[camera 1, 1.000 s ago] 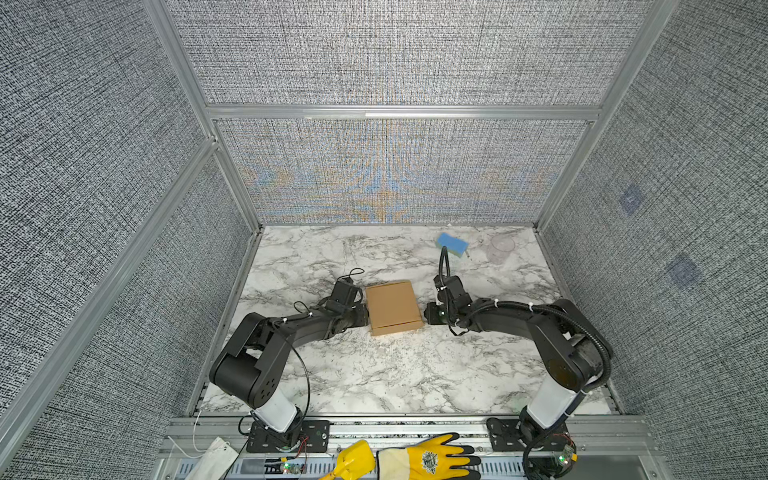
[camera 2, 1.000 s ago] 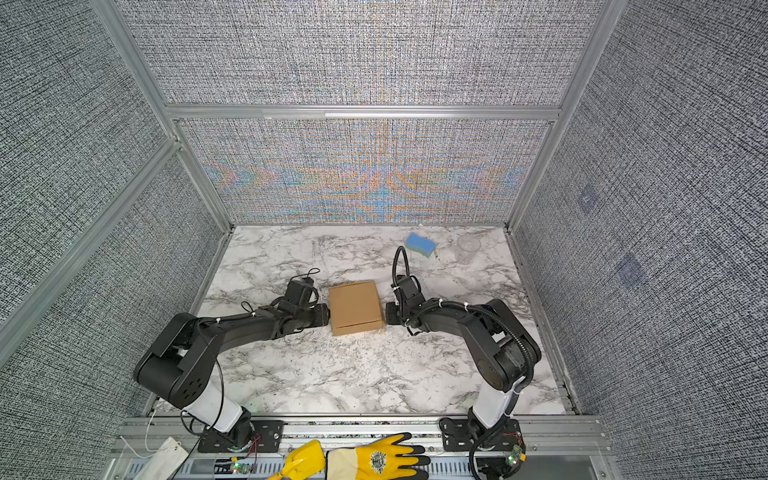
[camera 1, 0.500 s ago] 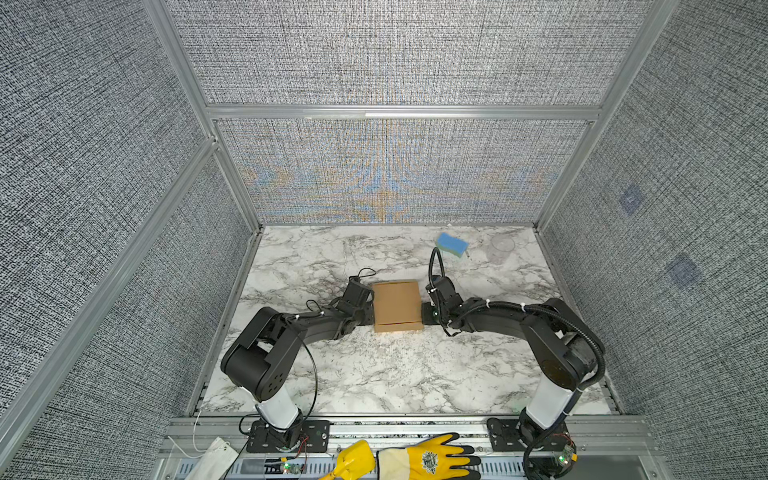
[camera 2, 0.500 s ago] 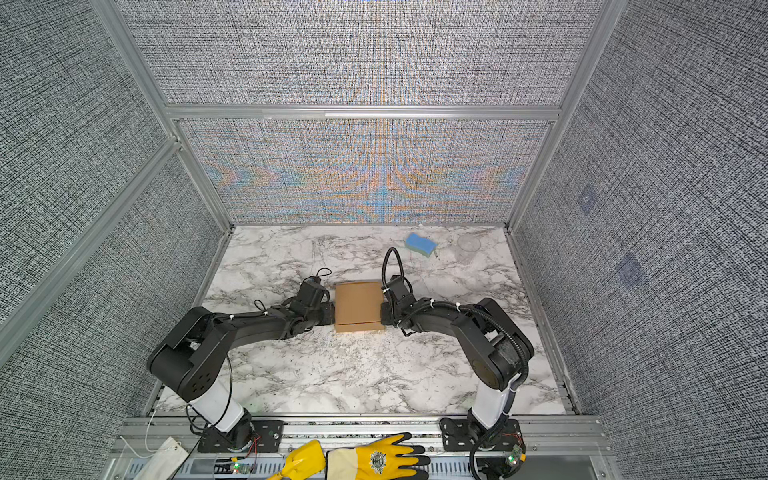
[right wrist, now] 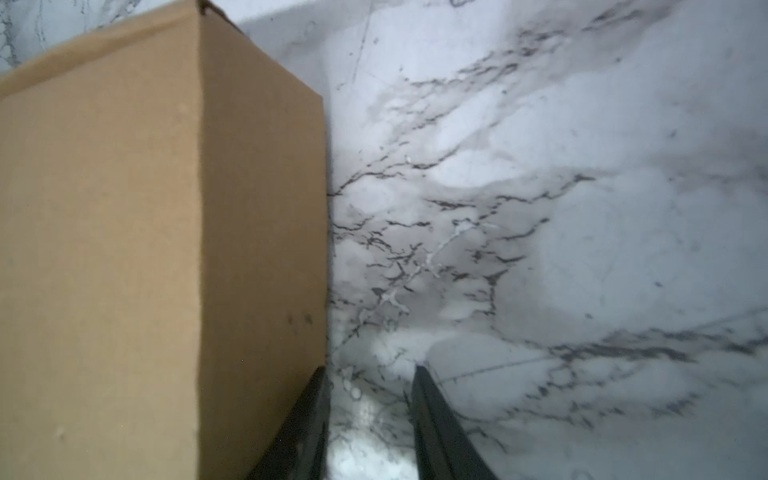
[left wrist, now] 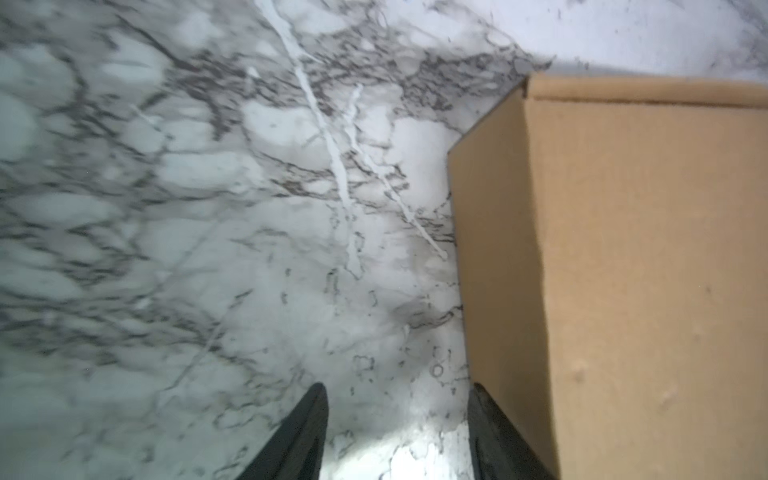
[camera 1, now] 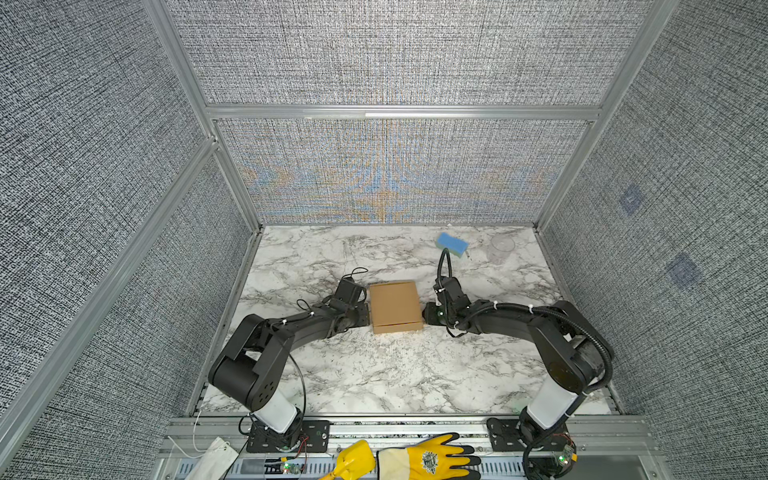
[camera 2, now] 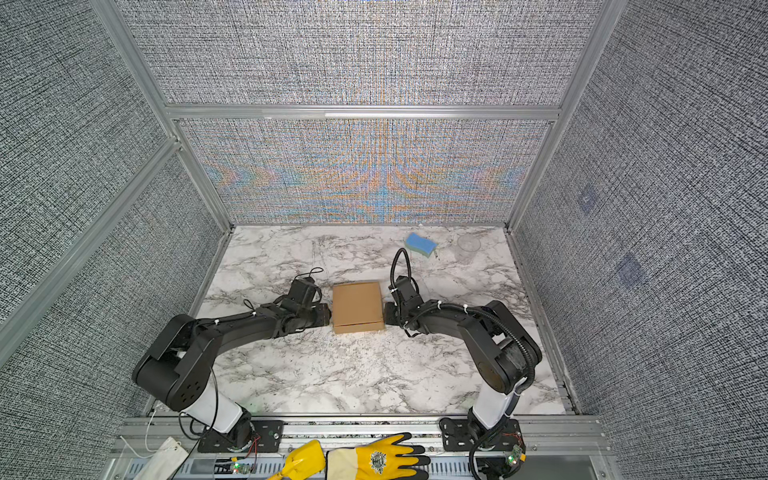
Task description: Fold the paper box
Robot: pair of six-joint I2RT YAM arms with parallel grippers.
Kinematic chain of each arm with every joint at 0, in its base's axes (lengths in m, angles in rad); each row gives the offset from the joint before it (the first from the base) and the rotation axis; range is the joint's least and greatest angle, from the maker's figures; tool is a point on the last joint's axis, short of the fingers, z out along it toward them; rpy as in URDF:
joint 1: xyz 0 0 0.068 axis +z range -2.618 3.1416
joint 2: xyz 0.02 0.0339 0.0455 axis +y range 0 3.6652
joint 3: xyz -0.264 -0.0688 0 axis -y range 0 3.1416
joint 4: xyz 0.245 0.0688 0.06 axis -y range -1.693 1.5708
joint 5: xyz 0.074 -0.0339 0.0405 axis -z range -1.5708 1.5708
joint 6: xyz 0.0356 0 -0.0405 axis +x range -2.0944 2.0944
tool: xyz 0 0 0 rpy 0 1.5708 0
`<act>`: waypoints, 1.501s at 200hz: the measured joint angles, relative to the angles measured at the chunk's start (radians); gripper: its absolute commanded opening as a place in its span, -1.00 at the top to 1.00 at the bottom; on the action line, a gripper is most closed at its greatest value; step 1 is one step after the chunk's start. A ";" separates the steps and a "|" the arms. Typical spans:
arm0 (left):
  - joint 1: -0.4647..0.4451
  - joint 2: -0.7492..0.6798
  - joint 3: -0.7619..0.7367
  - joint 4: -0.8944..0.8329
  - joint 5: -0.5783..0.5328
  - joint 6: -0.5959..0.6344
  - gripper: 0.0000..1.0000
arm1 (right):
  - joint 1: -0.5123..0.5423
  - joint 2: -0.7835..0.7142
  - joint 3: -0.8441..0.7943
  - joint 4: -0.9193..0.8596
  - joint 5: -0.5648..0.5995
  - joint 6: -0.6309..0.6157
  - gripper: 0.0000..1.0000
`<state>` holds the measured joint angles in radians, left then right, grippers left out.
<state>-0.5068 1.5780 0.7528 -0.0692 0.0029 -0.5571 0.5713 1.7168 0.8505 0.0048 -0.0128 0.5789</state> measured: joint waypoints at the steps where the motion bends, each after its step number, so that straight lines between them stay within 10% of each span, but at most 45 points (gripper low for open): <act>1: 0.000 -0.001 0.000 -0.001 0.000 0.000 -0.14 | -0.001 -0.001 0.000 -0.001 0.000 0.000 0.27; 86: 0.000 -0.153 -0.119 -0.029 0.047 -0.013 -0.14 | -0.001 -0.122 -0.101 -0.031 -0.010 -0.014 0.26; 300: -0.089 0.003 -0.021 0.003 -0.044 -0.040 -0.28 | 0.071 -0.020 -0.021 -0.006 0.055 0.017 0.11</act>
<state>-0.5953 1.5806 0.7315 -0.0662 -0.0410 -0.5976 0.6418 1.6970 0.8291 -0.0013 0.0425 0.5957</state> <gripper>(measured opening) 0.620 0.411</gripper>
